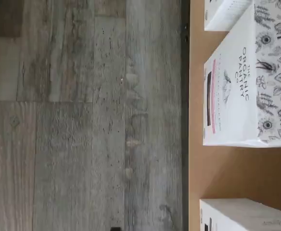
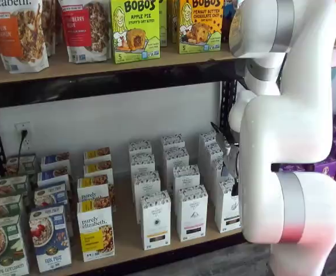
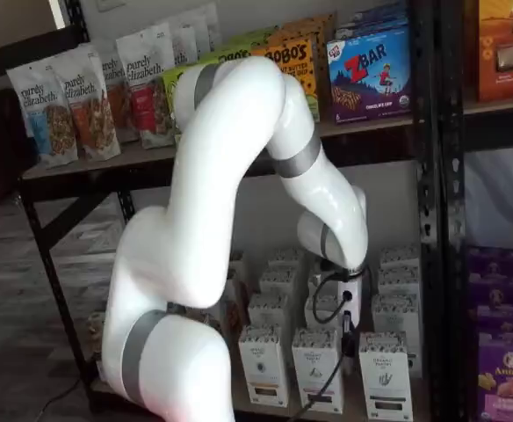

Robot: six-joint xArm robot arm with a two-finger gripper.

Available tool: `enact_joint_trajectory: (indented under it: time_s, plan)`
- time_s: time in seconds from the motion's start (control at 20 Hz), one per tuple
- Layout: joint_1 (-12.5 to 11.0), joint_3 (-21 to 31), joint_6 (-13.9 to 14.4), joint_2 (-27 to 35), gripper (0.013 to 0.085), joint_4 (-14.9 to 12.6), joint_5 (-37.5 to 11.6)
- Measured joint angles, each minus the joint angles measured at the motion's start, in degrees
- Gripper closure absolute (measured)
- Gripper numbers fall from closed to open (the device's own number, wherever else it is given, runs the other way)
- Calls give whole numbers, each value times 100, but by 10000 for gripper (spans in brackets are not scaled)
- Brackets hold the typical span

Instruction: Pick up the white box with a green strip in the middle, on the bottom shelf, the sixth box from the left

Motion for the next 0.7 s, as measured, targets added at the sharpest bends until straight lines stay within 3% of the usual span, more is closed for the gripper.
enact_joint_trajectory:
  time_s: [0.2,0.7]
  plan:
    - [-18,-185,391,15,130,-435,418]
    - [27,-668,361,547,130,-364,116]
